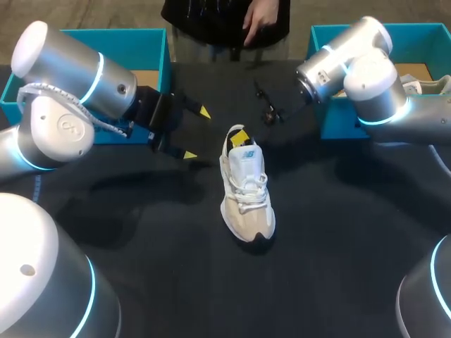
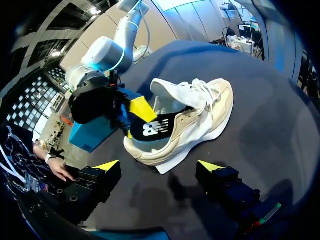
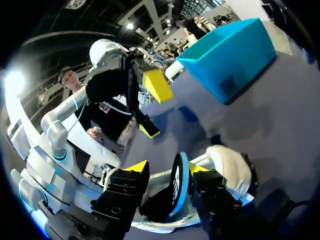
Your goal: Take the shoe out of the shoebox, open the shoe tongue, remove and reinsert the insole, then place the shoe into the shoebox
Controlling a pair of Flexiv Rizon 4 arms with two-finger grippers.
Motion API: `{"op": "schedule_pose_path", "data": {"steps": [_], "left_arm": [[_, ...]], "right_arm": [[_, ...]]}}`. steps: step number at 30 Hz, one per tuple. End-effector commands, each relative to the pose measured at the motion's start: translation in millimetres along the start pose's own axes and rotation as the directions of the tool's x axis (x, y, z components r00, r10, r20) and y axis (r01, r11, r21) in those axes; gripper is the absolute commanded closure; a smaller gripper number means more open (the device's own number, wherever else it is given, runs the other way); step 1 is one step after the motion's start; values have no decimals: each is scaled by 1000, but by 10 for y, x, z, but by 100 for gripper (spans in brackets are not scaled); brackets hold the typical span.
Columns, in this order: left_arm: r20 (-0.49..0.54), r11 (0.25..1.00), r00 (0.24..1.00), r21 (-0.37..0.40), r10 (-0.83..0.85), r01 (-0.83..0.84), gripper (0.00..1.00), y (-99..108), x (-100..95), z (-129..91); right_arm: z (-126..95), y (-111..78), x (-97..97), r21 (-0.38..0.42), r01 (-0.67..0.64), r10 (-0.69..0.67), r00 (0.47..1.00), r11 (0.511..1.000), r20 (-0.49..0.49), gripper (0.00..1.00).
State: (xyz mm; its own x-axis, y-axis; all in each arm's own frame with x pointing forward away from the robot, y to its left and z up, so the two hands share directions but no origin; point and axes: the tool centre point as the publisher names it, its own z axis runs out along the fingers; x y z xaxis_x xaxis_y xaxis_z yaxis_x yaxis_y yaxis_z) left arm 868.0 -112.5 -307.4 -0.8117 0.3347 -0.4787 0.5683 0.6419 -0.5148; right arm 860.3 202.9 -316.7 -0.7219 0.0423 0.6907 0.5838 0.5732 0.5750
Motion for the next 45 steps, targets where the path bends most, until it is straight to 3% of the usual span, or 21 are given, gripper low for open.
{"op": "schedule_pose_path", "data": {"steps": [1,9,17,20,21,22,32,38,45], "left_arm": [[-1,1000,1000,-4,1,-1,0,-20,15,-22],[4,1000,1000,1,-1,1,0,-42,14,-17],[-9,1000,1000,2,8,-8,0,-49,-9,-14],[-23,1000,1000,0,15,-15,0,-38,-27,-18],[-27,1000,1000,0,17,-17,0,-36,-34,-28],[-29,1000,999,0,17,-17,0,-36,-40,-46],[-49,999,999,28,18,-17,0,-108,-122,-493],[-52,999,998,30,17,-15,0,-46,-217,-748],[-146,998,989,61,27,-18,0,30,-298,-1032]], "right_arm": [[-86,116,3,20,8,-8,1000,1000,5,54],[-202,183,28,11,35,-35,999,999,36,53],[-383,331,163,-37,69,-64,992,997,110,59],[-432,354,226,-64,72,-62,988,995,143,74],[-448,359,248,-78,72,-59,986,994,156,84],[-459,367,270,-86,72,-57,985,994,165,100],[-548,381,400,-117,22,11,959,993,282,100],[-563,366,402,-151,23,21,959,988,283,100],[-563,366,402,-151,23,21,959,988,283,100]]}}
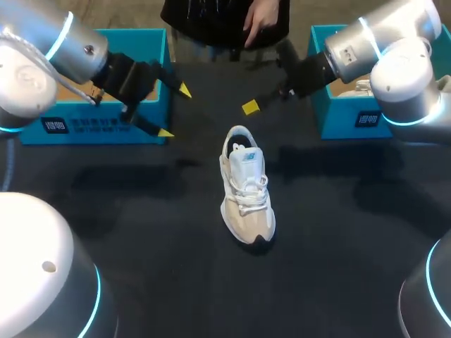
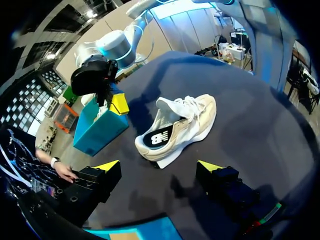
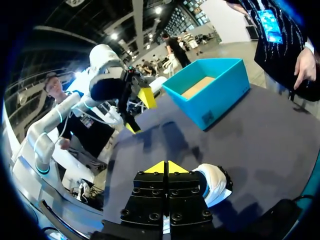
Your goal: Take the shoe out of the shoebox, open the shoe tongue, remove and reinsert the insole, then place the shoe into the shoebox
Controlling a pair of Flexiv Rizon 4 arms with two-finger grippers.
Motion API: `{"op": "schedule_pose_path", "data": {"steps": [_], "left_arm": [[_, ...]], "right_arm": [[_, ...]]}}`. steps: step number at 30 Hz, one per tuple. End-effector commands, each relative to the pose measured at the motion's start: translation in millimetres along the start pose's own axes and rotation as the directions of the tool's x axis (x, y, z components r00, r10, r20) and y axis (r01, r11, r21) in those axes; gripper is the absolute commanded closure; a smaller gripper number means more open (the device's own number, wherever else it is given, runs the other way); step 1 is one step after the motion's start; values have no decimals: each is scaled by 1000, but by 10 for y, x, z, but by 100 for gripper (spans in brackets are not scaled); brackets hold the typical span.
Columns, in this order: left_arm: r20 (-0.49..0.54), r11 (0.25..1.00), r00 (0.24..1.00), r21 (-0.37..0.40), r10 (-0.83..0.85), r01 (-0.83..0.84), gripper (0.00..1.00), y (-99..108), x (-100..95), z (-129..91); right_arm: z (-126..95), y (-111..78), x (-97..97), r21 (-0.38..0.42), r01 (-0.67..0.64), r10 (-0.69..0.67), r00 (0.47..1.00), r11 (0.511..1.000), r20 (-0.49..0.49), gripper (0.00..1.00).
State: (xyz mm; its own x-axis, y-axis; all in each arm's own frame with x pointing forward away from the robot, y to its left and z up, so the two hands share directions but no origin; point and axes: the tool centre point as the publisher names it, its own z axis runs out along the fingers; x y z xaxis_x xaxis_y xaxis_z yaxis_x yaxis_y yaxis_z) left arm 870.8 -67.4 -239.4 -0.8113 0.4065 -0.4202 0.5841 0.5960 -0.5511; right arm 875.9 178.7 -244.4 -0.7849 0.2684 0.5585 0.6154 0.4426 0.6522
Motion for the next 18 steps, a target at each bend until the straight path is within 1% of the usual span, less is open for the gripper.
{"op": "schedule_pose_path", "data": {"steps": [1,2,4,7,9,10,14,15,16,18], "left_arm": [[-66,1000,998,-2,9,-9,0,75,-85,-310],[-65,1000,998,-1,9,-9,0,85,-98,-370],[-80,1000,997,-21,13,-15,0,117,-116,-497],[-46,999,999,-51,9,-11,0,162,-163,-677],[-29,998,1000,-63,8,-10,0,169,-177,-751],[-21,998,1000,-67,7,-8,0,172,-181,-780],[-16,997,1000,-73,3,-4,0,178,-179,-841],[-16,997,1000,-74,2,-3,0,169,-177,-853],[-16,997,1000,-75,2,-3,0,165,-177,-857],[-18,997,1000,-74,0,-2,0,191,-177,-871]], "right_arm": [[2,-3,27,2,-2,2,1000,1000,18,100],[2,-3,27,2,-2,2,1000,1000,18,100],[2,-3,27,2,-2,2,1000,1000,18,100],[2,-3,27,2,-2,2,1000,1000,18,100],[2,-3,27,2,-2,2,1000,1000,18,100],[22,-18,15,-9,-19,19,999,1000,34,100],[88,-72,-10,1,-109,108,983,994,148,100],[97,-88,-5,-3,-132,130,973,991,191,100],[101,-94,-2,3,-144,140,967,990,213,100],[106,-110,20,21,-195,180,939,981,292,100]]}}
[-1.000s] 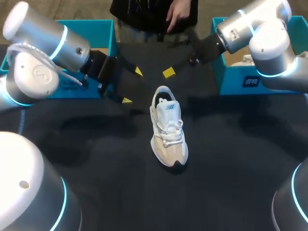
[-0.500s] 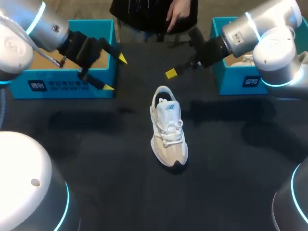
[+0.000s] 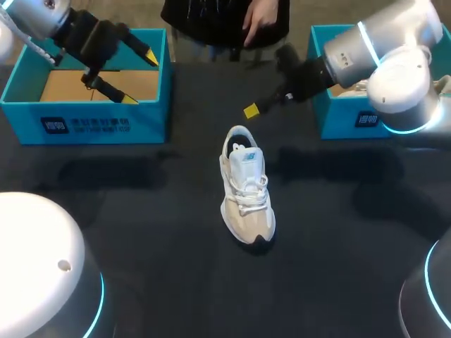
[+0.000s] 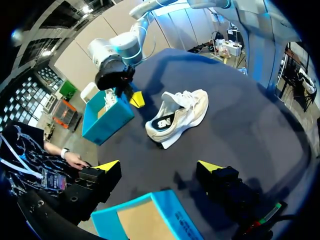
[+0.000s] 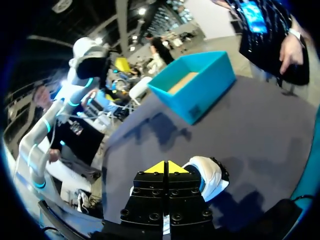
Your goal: Take the shoe out of the shoebox, open the shoe tongue, remove and reinsert the insole, then place the shoe into the shoebox
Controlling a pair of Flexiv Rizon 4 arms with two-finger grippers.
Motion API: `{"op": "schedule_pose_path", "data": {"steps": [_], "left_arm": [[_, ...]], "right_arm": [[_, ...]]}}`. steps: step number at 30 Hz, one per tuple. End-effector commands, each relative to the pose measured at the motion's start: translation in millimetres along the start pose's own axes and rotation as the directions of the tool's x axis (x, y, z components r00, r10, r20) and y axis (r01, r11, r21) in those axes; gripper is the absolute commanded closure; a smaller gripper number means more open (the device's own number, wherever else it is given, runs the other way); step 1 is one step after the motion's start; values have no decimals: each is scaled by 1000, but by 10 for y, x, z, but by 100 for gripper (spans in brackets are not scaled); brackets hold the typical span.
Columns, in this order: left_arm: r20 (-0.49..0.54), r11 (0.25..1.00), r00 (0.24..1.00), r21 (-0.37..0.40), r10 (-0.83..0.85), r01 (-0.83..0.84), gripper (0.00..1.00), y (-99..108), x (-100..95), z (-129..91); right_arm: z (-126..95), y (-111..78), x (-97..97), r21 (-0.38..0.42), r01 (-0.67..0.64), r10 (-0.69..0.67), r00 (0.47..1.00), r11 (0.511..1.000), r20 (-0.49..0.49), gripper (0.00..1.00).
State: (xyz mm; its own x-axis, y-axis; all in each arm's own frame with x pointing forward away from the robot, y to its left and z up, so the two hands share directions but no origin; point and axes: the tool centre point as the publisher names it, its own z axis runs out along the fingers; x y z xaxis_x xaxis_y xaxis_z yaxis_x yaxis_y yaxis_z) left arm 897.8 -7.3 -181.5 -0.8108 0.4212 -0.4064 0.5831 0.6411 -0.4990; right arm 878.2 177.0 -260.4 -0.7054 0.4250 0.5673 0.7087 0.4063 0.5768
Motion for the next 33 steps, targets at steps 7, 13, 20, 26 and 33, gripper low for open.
{"op": "schedule_pose_path", "data": {"steps": [7,13,20,26,33], "left_arm": [[-1,999,999,-25,-39,38,0,89,65,-94],[2,998,999,-35,-47,47,0,111,69,-97],[2,998,999,-35,-47,47,0,111,69,-97],[2,998,999,-35,-47,47,0,111,69,-97],[2,998,999,-35,-47,47,0,111,69,-97]], "right_arm": [[84,-8,278,146,-217,142,903,965,406,100],[115,-52,341,152,-286,172,842,946,511,100],[146,-103,329,144,-325,186,793,935,580,100],[162,-193,303,120,-347,205,762,930,614,100],[262,-294,301,122,-388,216,717,913,663,100]]}}
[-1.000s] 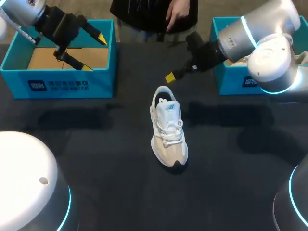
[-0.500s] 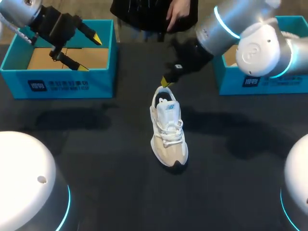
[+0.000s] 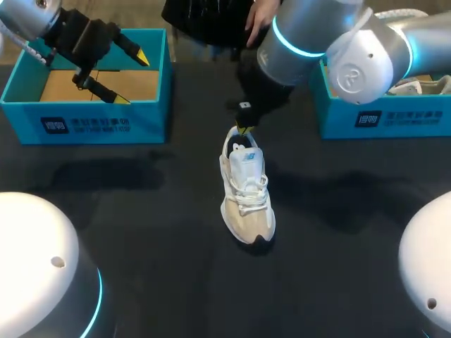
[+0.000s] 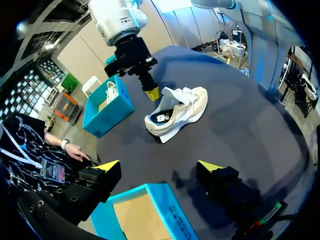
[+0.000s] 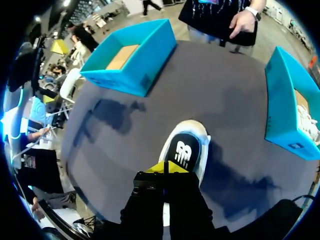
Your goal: Take the shoe out of the shoebox, open the shoe tongue, remove and reinsert the insole, then place the shoe into the shoebox
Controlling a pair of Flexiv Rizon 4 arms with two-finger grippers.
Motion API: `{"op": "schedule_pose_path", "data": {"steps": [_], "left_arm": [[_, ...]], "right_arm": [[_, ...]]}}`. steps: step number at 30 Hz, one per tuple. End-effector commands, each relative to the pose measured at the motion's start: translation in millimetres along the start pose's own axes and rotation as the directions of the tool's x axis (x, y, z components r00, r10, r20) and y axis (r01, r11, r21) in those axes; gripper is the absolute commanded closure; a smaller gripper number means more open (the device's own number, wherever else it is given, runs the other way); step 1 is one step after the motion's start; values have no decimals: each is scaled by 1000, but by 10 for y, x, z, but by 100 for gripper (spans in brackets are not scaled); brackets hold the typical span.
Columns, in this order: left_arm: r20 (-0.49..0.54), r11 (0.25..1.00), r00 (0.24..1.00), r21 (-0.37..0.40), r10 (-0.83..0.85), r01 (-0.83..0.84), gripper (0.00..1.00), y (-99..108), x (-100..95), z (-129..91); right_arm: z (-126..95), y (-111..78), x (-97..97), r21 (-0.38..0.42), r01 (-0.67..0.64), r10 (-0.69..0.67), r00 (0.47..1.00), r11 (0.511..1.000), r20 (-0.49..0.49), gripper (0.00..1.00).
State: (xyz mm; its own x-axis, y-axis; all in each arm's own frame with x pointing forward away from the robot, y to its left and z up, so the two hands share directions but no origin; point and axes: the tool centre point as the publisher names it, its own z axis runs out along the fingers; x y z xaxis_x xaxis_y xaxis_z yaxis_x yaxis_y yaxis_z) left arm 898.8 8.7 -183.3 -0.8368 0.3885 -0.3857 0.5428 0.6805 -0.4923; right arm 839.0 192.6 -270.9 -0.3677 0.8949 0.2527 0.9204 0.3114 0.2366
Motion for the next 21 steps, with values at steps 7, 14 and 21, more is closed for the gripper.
{"op": "schedule_pose_path", "data": {"steps": [7,14,21], "left_arm": [[-2,1000,1000,-3,0,0,0,-6,3,-9],[-2,1000,1000,-3,0,0,0,-6,3,-9],[-2,1000,1000,-3,0,0,0,-6,3,-9]], "right_arm": [[216,-40,56,64,-39,29,988,997,152,100],[392,-47,-25,133,-54,31,985,990,170,100],[556,-97,-103,167,-70,41,985,983,168,100]]}}
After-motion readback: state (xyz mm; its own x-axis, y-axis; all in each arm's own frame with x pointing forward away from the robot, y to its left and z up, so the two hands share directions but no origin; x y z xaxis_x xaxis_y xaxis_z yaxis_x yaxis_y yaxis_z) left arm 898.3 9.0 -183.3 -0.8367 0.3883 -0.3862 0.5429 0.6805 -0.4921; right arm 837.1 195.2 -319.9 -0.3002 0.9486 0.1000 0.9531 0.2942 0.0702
